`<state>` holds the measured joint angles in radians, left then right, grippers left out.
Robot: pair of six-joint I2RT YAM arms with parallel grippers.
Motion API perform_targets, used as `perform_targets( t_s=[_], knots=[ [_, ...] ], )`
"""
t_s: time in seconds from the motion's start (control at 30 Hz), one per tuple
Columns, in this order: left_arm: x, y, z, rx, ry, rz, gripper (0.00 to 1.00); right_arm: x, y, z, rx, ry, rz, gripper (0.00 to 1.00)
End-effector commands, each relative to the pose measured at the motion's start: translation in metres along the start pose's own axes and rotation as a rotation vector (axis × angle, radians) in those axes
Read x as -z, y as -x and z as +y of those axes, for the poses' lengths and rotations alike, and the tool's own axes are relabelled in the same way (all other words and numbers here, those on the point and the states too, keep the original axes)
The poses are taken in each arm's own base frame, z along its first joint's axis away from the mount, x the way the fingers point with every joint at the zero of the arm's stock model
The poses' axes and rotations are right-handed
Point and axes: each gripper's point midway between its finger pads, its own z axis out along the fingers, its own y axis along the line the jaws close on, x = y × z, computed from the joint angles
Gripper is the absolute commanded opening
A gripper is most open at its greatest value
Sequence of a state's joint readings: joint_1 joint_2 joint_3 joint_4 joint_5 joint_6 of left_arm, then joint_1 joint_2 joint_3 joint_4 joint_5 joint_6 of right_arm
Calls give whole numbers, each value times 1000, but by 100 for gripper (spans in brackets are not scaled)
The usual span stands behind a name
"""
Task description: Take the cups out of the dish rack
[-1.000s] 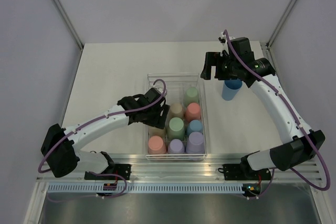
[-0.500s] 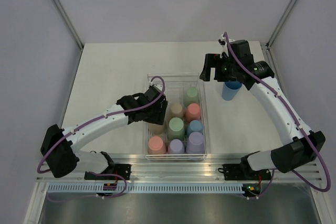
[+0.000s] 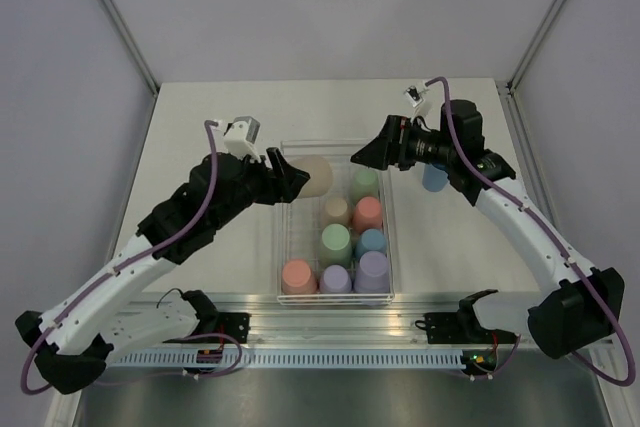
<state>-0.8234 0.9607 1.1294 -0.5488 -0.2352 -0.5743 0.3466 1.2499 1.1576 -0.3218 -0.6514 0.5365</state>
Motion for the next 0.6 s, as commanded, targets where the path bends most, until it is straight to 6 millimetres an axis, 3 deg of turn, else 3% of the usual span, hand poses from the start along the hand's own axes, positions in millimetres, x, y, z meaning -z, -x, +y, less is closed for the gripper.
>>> perform_targets(
  t_s=[0.0,0.07,0.13,0.17,0.23,0.27,0.33,0.37,0.57],
  knots=[
    [5,17,-27,160,-230,-95,2,15,15,68,52,351,-61,98],
    [1,9,-20,212,-292,-80,2,18,10,70,53,373,-61,98],
    [6,21,-23,281,-375,-125,2,23,8,75,55,404,-61,98],
    [1,10,-13,311,-388,-97,2,26,7,79,65,427,-73,98],
    [4,21,-17,374,-474,-143,2,31,2,88,29,479,-58,98],
    [-1,10,-9,402,-490,-124,2,33,1,90,50,514,-79,98],
    [4,18,-15,449,-571,-163,2,35,-6,94,12,553,-58,98],
    [-1,10,-13,467,-576,-143,2,32,-10,90,4,556,-54,98],
    [2,11,-19,503,-646,-152,2,23,-24,80,-15,542,-28,98]
  ],
)
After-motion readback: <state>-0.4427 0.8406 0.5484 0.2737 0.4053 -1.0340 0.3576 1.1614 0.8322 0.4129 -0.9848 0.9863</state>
